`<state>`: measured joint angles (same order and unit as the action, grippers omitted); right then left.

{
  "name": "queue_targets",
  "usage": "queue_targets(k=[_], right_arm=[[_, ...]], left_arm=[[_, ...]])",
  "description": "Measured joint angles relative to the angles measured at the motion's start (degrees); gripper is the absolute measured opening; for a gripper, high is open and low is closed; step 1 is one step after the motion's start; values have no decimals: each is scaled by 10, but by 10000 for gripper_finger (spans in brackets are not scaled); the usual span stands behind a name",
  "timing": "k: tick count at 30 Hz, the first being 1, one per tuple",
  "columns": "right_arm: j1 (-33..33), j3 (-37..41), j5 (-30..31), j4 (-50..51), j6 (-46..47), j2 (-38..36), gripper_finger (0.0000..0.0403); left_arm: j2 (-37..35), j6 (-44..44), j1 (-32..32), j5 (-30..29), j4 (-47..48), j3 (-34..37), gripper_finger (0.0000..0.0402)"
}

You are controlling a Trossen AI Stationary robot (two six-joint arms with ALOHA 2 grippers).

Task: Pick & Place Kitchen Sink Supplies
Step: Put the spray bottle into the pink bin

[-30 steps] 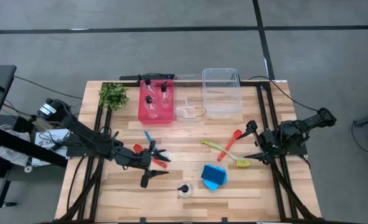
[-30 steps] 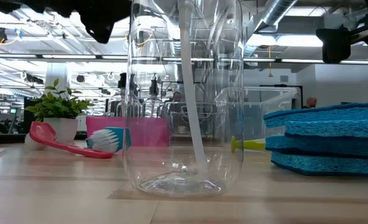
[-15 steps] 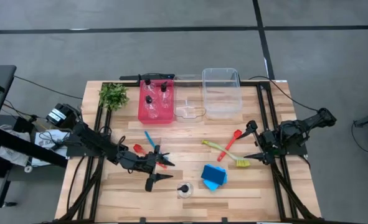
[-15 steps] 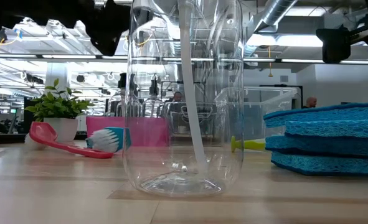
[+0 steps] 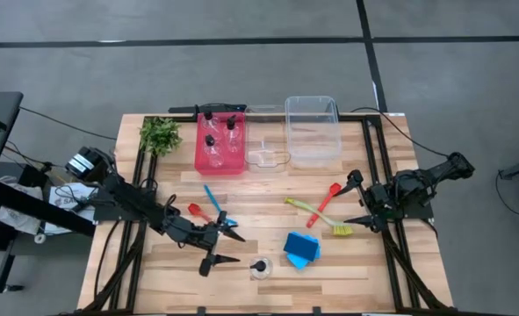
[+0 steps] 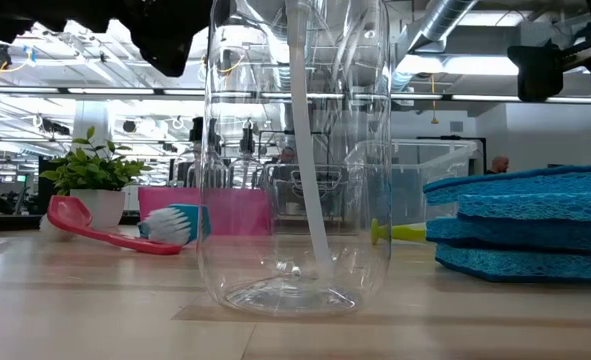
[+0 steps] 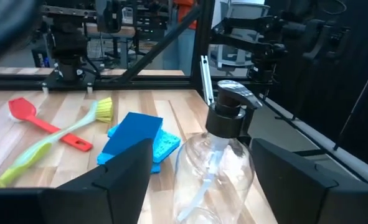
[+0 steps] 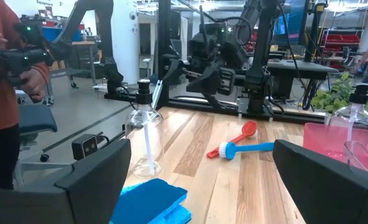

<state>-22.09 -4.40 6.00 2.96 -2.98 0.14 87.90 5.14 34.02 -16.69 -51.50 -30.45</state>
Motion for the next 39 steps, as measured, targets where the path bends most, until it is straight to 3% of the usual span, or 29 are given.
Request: queue_targets(k=[11,16,39], right_arm=[[0,0,0,0,0,0,386],[0,0,0,0,0,0,386],[0,0,0,0,0,0,386]], left_arm=[[59,-19,-5,7,-6,-51,282],[83,-19,-13,46,-14,-66,282],[124,-15,-27,87,-35,-97,282]])
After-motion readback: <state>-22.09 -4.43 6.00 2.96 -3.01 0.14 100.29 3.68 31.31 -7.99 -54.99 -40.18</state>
